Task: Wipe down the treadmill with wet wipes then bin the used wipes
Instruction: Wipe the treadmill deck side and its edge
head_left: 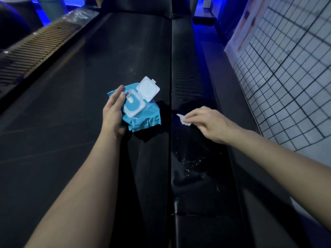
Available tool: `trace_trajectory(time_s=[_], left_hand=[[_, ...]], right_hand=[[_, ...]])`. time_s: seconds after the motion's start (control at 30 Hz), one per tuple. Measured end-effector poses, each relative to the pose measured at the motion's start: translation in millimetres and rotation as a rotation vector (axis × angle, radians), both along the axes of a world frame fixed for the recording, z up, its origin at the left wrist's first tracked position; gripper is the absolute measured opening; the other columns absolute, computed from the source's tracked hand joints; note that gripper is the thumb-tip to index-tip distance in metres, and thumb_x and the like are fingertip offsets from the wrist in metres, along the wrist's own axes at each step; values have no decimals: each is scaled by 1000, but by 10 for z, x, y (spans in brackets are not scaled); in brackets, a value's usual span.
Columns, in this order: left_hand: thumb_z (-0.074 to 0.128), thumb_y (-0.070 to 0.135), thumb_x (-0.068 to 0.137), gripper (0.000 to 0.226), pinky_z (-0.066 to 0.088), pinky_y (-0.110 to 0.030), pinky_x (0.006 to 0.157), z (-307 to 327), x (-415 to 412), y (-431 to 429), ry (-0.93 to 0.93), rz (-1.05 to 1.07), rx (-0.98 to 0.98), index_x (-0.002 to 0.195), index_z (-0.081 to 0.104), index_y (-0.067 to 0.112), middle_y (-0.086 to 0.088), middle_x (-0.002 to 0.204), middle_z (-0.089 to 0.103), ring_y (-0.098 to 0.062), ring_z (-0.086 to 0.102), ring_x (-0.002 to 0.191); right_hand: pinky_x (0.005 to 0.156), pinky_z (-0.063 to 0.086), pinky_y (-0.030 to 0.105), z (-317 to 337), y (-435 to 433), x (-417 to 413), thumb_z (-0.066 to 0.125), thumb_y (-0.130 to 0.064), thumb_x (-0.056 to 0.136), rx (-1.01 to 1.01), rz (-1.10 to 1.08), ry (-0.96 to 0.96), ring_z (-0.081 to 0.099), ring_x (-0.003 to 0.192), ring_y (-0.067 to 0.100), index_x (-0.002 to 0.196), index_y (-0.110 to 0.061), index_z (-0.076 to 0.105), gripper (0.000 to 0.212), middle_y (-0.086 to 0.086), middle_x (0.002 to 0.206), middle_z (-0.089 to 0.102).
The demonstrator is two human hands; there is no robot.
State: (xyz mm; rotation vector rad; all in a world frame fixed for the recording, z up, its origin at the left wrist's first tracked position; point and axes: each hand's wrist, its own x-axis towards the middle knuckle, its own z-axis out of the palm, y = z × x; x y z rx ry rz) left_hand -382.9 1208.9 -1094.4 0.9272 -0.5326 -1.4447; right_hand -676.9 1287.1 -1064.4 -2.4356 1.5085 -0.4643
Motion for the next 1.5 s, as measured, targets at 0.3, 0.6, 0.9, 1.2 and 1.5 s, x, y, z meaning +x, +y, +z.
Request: trace_trajectory(time_s=[0.3,0.6,0.9,1.2,1.5], left_hand=[[63,8,104,31,60,-42,99,-18,-23,-24,-60,4,-17,134,70,11,-9,118,78,-24,75,110],[65,9,103,31,61,-42,98,-8,-8,-9,-36,-7,-6,133,71,12,-9,118,79,-27,74,114],[65,7,103,26,63,-30,85,-2,-56,-10,-125,-16,-30,124,75,16,-5,107,81,-17,77,97],[65,8,103,27,62,-27,81,13,-82,9,-150,-6,-41,128,73,14,-4,109,81,-17,78,98],[65,7,103,27,62,-27,76,50,-97,38,-134,11,-39,128,73,12,-9,113,79,-17,78,93]], right_hand=[[95,48,20,-44,554,280,57,6,84,176,193,-155,59,108,4,112,-27,78,49,-16,112,73],[84,51,20,372,855,7,65,5,87,424,223,-154,63,102,12,104,-32,80,44,-26,108,73],[97,52,31,387,658,-447,69,-9,92,131,-68,34,63,105,-3,114,-26,77,29,-22,115,67],[92,50,18,330,988,46,72,-8,87,340,245,-79,66,104,-3,113,-18,78,28,-15,118,69],[84,59,32,70,958,323,78,-4,83,310,26,-478,70,94,10,99,-17,80,21,-9,99,70]])
